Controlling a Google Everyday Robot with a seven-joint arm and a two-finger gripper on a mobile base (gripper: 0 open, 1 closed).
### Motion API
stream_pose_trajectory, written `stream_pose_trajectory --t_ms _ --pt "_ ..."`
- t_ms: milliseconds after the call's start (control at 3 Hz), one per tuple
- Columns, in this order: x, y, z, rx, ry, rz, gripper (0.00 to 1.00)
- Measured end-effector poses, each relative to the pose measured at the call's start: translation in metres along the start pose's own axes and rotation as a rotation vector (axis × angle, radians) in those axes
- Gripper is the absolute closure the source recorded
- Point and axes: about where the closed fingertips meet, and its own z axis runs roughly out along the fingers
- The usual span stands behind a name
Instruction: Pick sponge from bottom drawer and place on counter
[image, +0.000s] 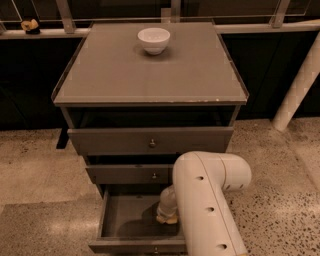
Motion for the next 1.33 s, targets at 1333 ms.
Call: stream_pose_trajectory --t_ms 1333 --pt "0.011 -0.011 -0.144 0.254 0.055 0.026 1.00"
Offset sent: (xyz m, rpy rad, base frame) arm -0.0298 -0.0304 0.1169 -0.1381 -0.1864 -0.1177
